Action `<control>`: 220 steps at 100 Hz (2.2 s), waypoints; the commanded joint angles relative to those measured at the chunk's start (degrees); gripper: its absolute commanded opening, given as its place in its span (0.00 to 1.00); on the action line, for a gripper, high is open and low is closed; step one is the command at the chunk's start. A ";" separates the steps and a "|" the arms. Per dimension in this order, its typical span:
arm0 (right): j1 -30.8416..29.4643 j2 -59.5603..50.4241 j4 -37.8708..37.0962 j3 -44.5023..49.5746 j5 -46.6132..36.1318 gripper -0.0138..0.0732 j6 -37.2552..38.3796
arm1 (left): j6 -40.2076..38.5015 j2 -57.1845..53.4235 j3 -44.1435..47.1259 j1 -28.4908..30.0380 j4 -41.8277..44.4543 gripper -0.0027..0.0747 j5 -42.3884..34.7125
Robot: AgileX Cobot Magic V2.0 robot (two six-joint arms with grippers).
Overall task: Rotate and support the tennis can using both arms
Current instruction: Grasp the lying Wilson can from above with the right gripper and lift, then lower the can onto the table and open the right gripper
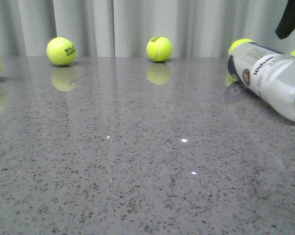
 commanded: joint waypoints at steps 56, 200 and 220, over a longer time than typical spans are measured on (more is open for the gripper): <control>2.26 10.56 2.05 -12.04 4.15 0.43 -3.10 | -0.01 -1.96 2.49 0.07 -0.19 0.01 -4.45; 27.67 16.09 -2.89 -18.77 3.98 0.92 -66.58 | -0.01 -1.96 2.49 0.07 -0.19 0.01 -4.45; 27.67 16.09 -2.89 -18.77 3.98 0.90 -66.58 | -0.01 -1.96 2.49 0.07 -0.19 0.01 -4.45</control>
